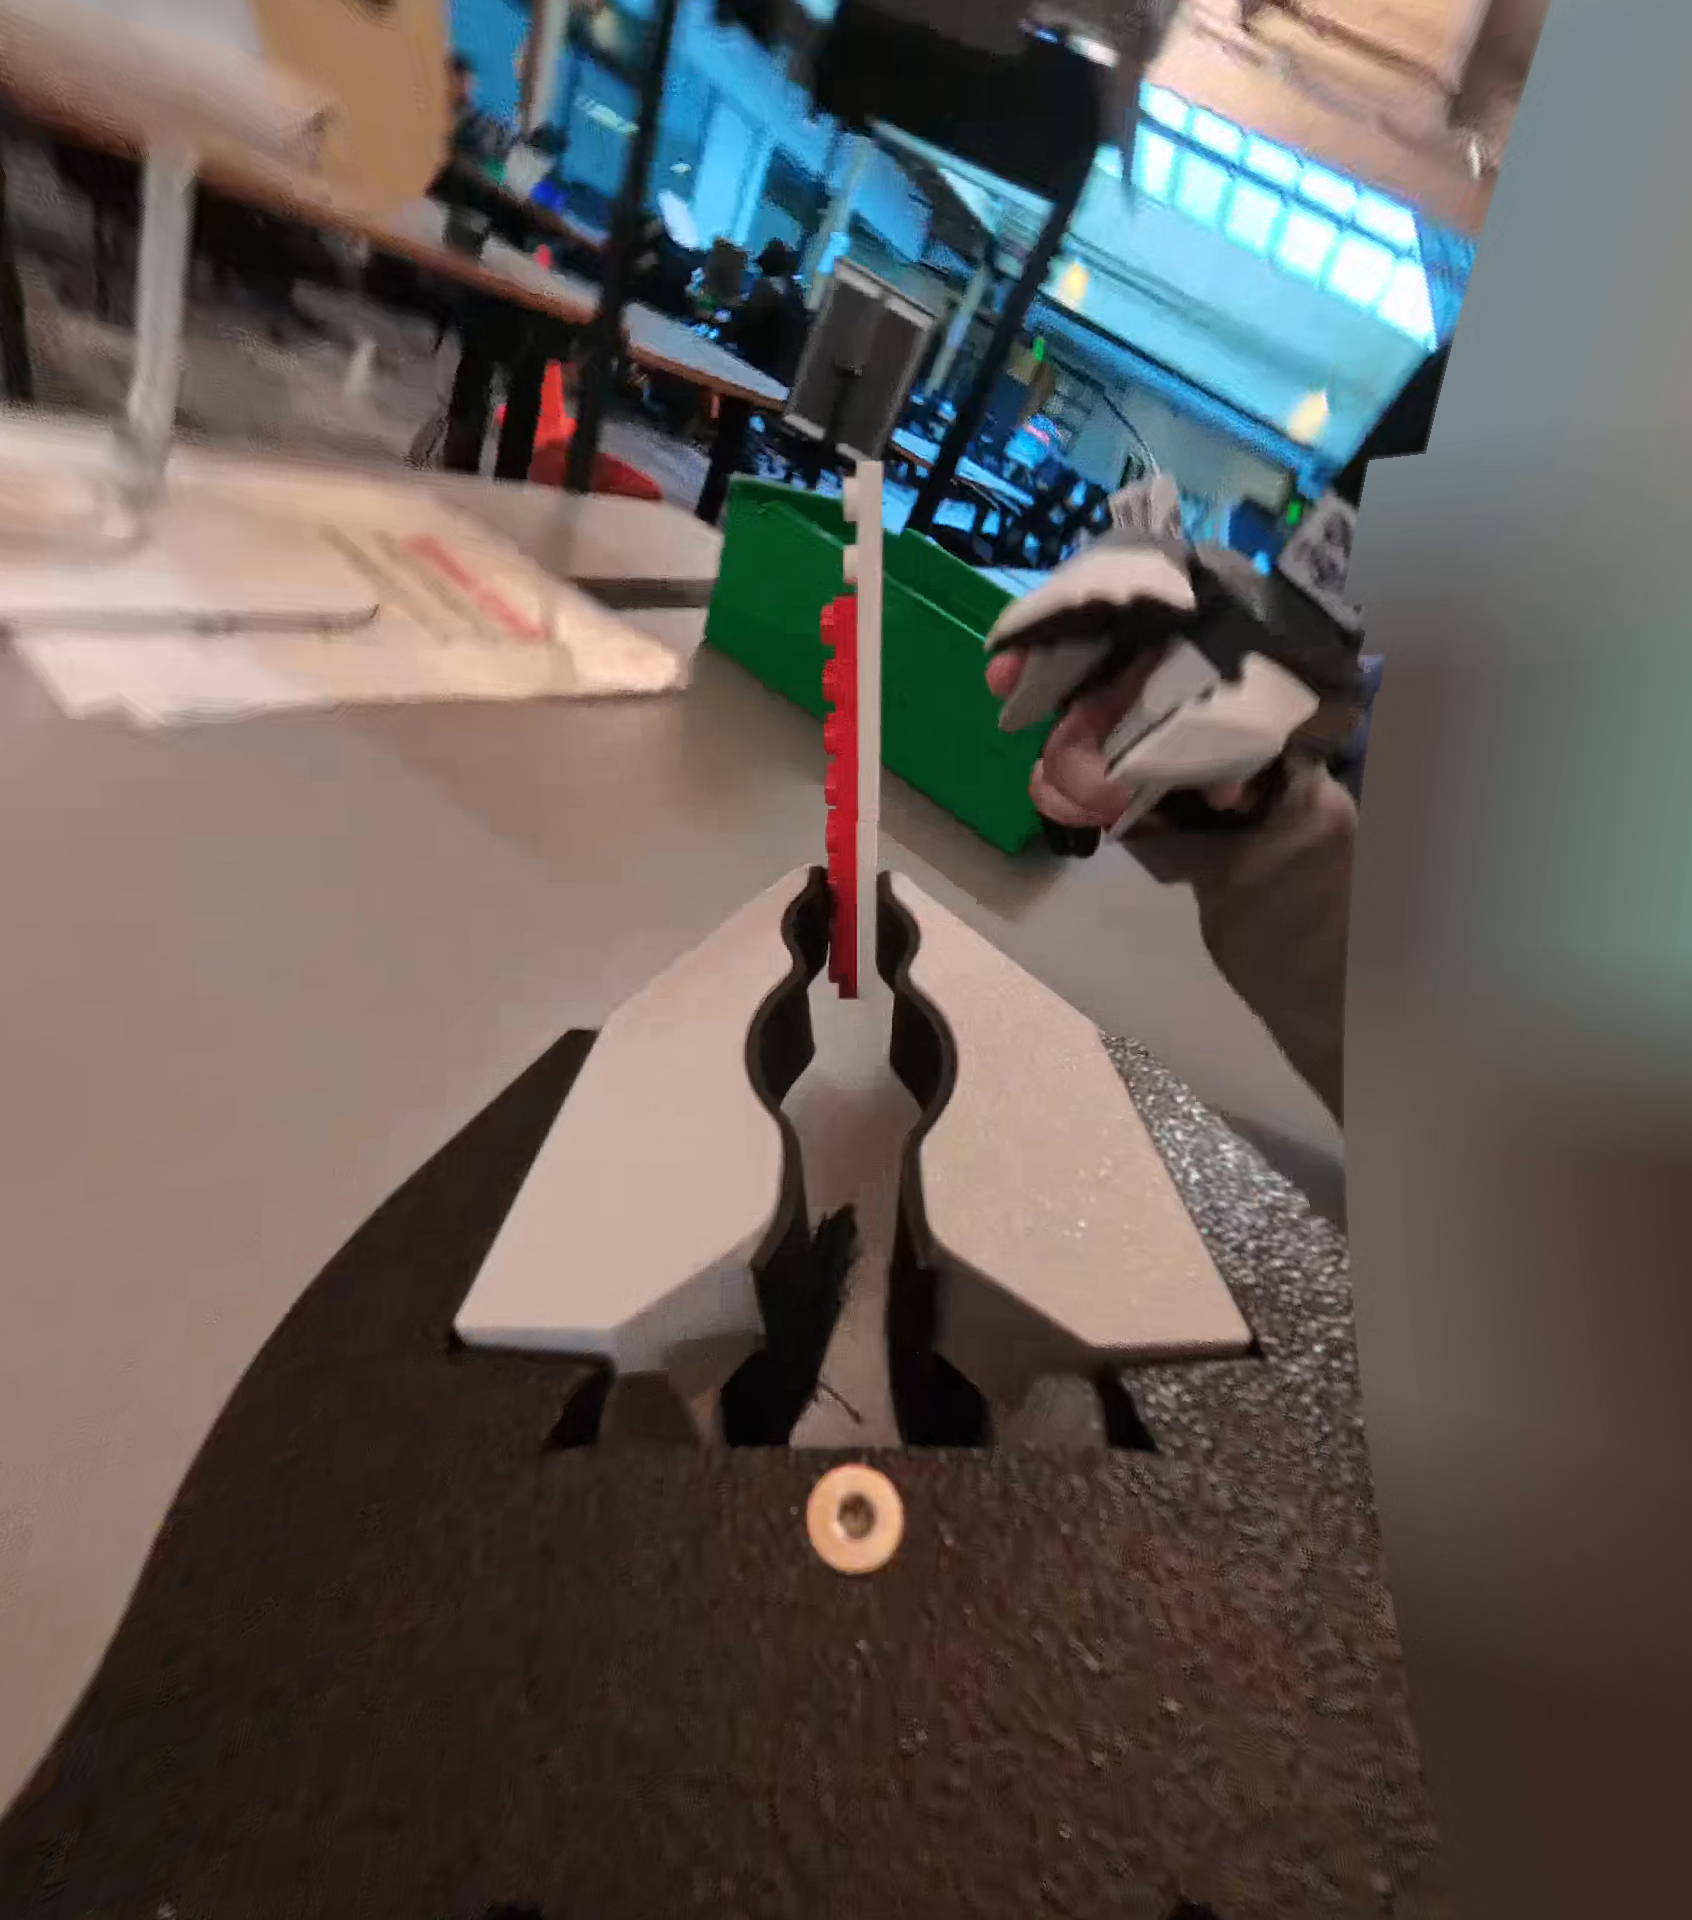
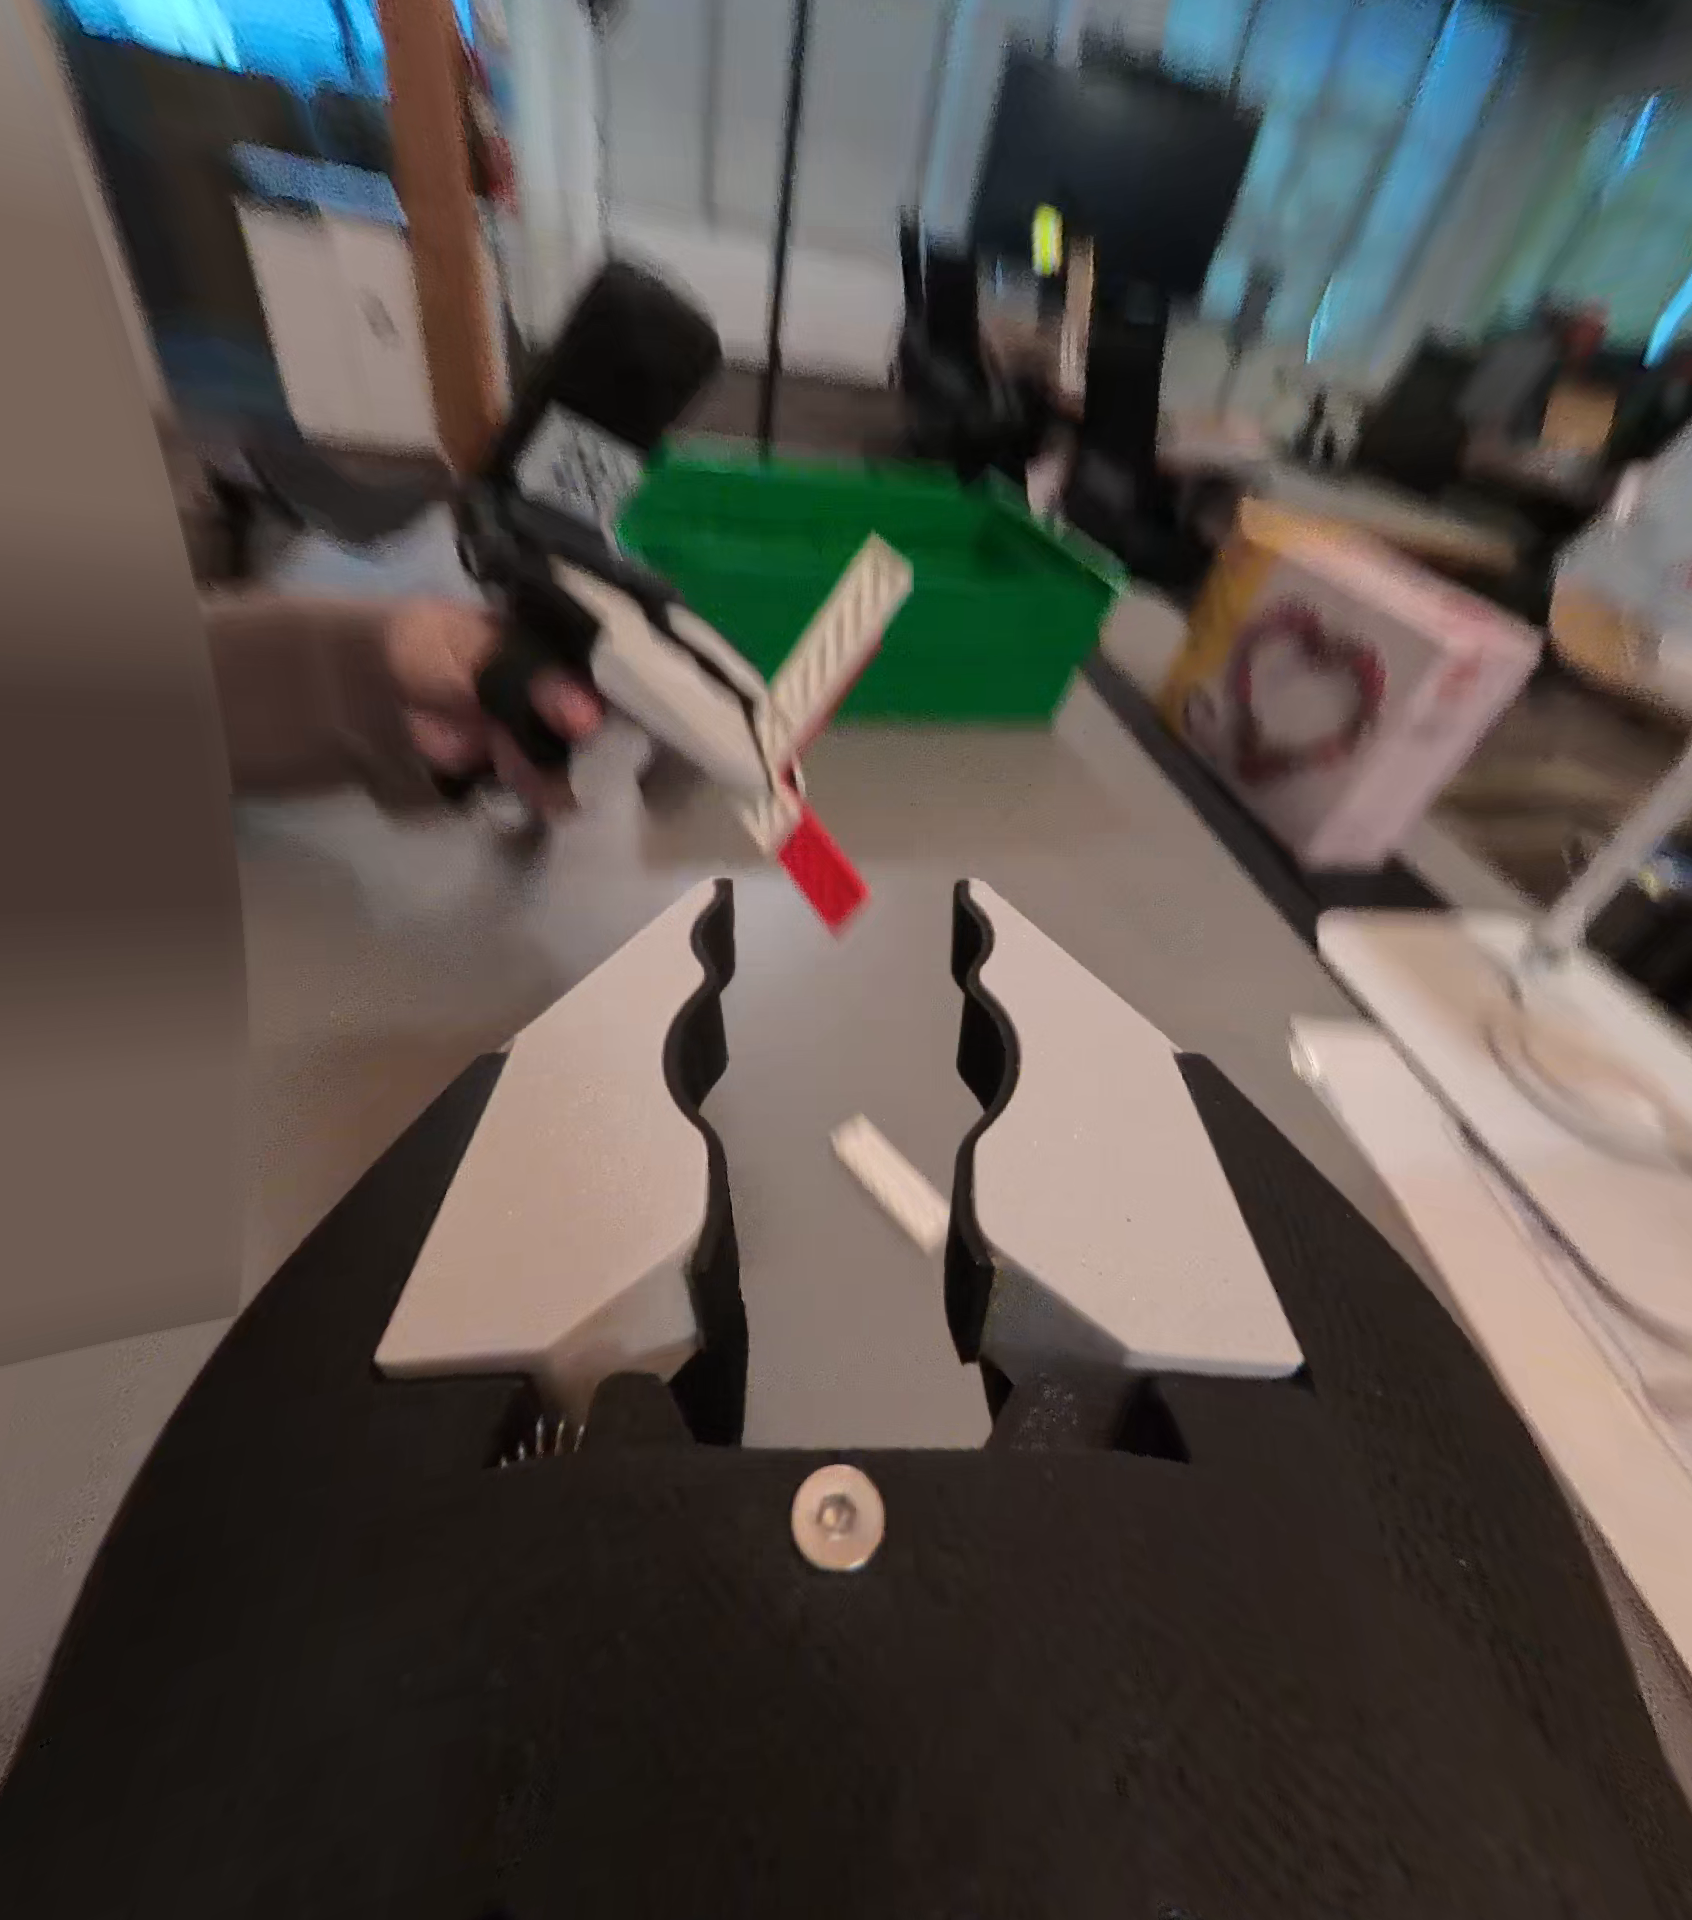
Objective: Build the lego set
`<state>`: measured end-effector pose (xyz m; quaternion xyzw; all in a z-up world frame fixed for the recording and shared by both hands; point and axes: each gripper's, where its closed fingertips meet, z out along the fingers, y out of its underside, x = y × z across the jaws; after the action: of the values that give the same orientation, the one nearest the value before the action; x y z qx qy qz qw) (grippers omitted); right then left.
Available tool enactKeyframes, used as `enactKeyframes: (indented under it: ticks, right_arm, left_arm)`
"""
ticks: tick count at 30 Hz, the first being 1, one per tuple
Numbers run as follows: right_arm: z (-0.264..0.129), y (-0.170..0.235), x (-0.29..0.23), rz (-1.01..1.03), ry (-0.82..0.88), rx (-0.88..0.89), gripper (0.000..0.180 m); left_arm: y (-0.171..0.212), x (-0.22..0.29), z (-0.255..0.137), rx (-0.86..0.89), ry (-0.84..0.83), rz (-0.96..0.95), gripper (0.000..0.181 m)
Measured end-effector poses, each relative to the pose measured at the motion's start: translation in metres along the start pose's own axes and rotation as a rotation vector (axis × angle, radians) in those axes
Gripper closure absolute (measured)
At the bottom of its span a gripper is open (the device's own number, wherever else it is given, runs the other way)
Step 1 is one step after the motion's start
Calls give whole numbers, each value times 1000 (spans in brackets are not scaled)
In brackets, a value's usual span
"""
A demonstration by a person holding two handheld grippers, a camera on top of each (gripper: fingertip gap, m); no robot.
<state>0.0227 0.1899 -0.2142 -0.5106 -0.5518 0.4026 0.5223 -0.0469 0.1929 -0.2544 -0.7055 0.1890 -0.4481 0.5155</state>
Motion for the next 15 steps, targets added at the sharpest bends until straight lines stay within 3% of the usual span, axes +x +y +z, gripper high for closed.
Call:
enactKeyframes:
  ticks: [2, 6, 11, 15]
  right_arm:
    - [2, 44, 12, 7, 20, -194, 143]
    - [15, 103, 15, 2, -51, -414, 144]
    - [29, 141, 24, -90, -117, -619, 143]
    - [32, 158, 28, -50, -205, -686, 143]
  left_arm:
    - [11, -20, -1, -11, 0, -172, 175]
    - [32, -42, -2, -32, 35, -404, 174]
    - [35, -55, -8, -6, 43, -505, 175]
    - [33, -56, -11, 9, 56, -528, 175]
